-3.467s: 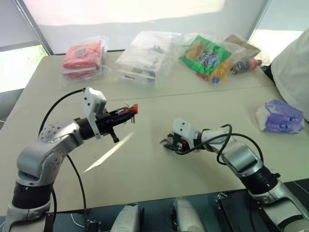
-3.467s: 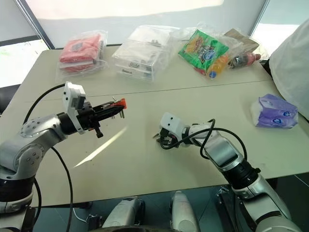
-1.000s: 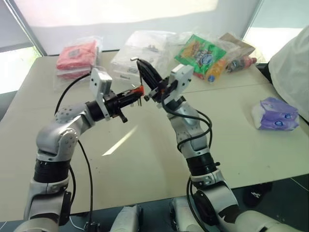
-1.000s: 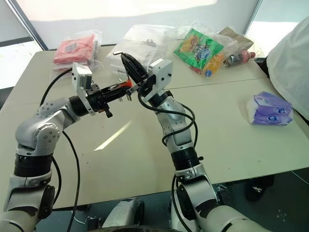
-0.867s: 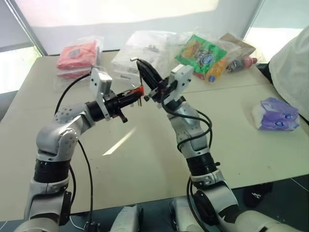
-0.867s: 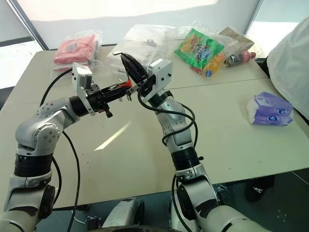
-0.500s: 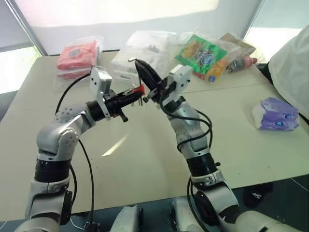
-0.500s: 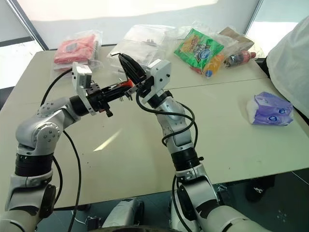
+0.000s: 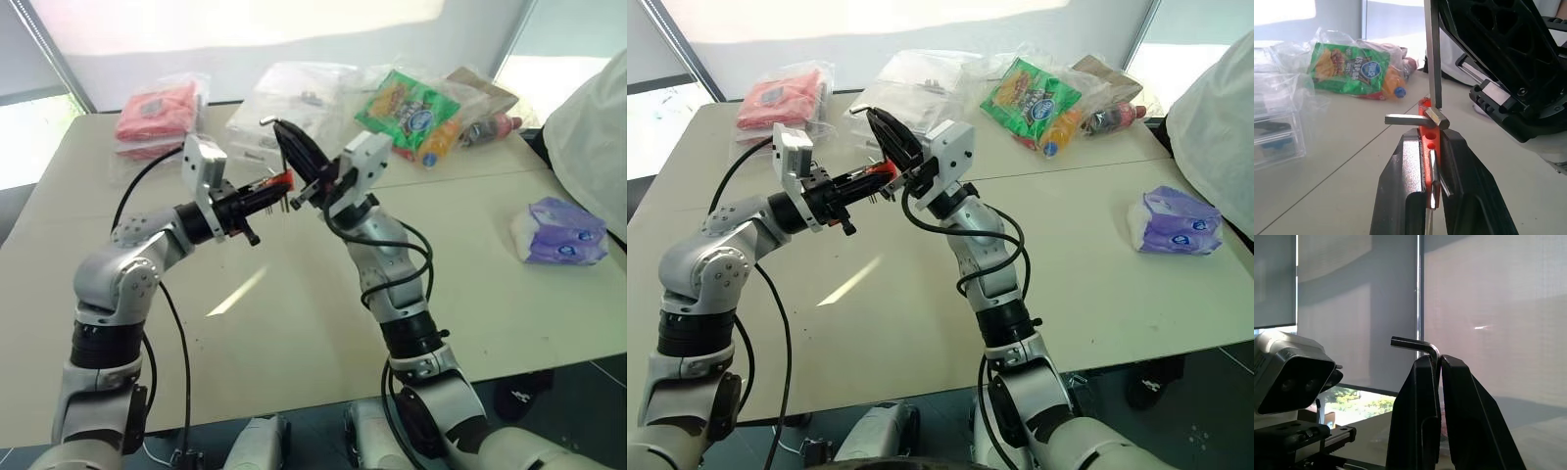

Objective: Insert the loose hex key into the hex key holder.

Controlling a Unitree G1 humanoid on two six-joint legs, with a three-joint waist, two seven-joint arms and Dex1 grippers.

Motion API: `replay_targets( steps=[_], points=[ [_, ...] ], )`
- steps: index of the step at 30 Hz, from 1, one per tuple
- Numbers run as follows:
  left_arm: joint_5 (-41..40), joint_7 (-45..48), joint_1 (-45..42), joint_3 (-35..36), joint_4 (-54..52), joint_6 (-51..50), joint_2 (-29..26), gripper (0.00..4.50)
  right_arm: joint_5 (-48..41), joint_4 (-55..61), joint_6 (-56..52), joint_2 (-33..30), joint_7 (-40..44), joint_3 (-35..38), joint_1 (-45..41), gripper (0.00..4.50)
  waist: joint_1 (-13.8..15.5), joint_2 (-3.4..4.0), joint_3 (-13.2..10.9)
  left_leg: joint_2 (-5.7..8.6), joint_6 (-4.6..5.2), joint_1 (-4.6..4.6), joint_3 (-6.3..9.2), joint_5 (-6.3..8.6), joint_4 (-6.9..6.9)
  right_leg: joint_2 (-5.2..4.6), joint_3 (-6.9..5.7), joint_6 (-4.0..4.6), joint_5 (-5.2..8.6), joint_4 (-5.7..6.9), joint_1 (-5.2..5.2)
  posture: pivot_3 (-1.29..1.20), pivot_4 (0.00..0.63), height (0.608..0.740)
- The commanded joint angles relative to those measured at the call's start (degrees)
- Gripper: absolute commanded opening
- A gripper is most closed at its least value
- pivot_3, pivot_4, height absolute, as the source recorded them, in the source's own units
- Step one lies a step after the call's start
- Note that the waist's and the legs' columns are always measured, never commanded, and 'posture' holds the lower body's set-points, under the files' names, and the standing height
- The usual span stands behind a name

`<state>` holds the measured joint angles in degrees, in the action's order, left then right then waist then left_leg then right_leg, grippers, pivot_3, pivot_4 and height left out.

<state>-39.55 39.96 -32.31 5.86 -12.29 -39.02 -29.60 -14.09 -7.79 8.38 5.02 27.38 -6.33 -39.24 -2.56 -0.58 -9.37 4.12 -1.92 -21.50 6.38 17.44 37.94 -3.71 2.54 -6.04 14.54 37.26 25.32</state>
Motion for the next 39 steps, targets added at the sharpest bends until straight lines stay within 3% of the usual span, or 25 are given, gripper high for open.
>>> replay_targets(
  steps=[1, 15, 18, 24, 28, 33, 39],
  points=[
    [-1.7, 0.5, -1.3, 1.7, -2.4, 0.4, -0.1, 0.00, 0.4, -0.1, 1.4, 0.2, -0.5, 0.4, -1.6, 0.01, 0.0, 0.00, 0.0, 0.00, 0.00, 0.00, 0.00, 0.00, 0.00, 0.00, 0.00, 0.00, 0.00, 0.00, 0.00, 0.00, 0.150, 0.740],
    [-2.2, -0.6, -1.8, 2.6, -2.4, 0.0, 0.3, 0.00, -0.3, 1.1, -0.4, -0.3, 0.7, -0.6, -0.2, 0.01, 0.0, 0.00, 0.0, 0.00, 0.00, 0.00, 0.00, 0.00, 0.00, 0.00, 0.00, 0.00, 0.00, 0.00, 0.00, 0.00, 0.150, 0.740],
    [-2.2, -0.7, -1.9, 2.6, -2.2, 0.0, 0.3, 0.00, -0.7, 2.4, -2.2, -1.0, 1.4, -0.9, 0.9, 0.98, 0.0, 0.00, 0.0, 0.00, 0.00, 0.00, 0.00, 0.00, 0.00, 0.00, 0.00, 0.00, 0.00, 0.00, 0.00, 0.00, 0.150, 0.740],
    [-2.0, -0.9, -1.9, 2.1, -2.2, 0.2, 0.5, 0.00, 0.1, 5.7, -3.4, -4.3, 2.4, -0.9, 4.4, 3.82, 0.0, 0.00, 0.0, 0.00, 0.00, -0.01, 0.00, 0.00, 0.00, 0.00, 0.00, 0.00, 0.00, 0.00, 0.00, 0.00, 0.150, 0.740],
    [-1.7, -1.3, -1.6, 1.4, -2.3, 0.1, 1.2, 0.00, -3.4, 13.4, -8.4, -11.1, 5.5, 1.6, 11.2, 3.82, 0.3, 0.00, 0.0, 0.03, 0.00, -0.03, 0.03, 0.00, 0.02, -0.02, -0.01, 0.00, 0.00, -0.03, -0.03, 0.00, 0.150, 0.740],
    [-1.5, -1.7, -1.9, -0.9, -1.5, -0.2, 4.0, 0.00, -13.6, 23.2, -21.0, -24.3, 11.5, 8.4, 22.8, 3.82, 1.6, -0.01, 0.0, 0.07, 0.06, -0.02, -0.04, 0.03, 0.13, -0.06, 0.01, -0.01, 0.00, -0.10, -0.14, 0.00, 0.150, 0.740],
    [-1.2, -4.7, -2.9, -5.5, 4.5, -2.4, 13.6, 0.00, -15.6, 24.2, -24.7, -35.0, 15.3, 15.0, 28.3, 3.82, 1.9, 0.00, 0.0, 0.02, 0.34, 0.11, -0.06, 0.19, 0.18, 0.02, 0.02, -0.01, 0.00, -0.13, -0.33, 0.00, 0.150, 0.740]
  ],
)
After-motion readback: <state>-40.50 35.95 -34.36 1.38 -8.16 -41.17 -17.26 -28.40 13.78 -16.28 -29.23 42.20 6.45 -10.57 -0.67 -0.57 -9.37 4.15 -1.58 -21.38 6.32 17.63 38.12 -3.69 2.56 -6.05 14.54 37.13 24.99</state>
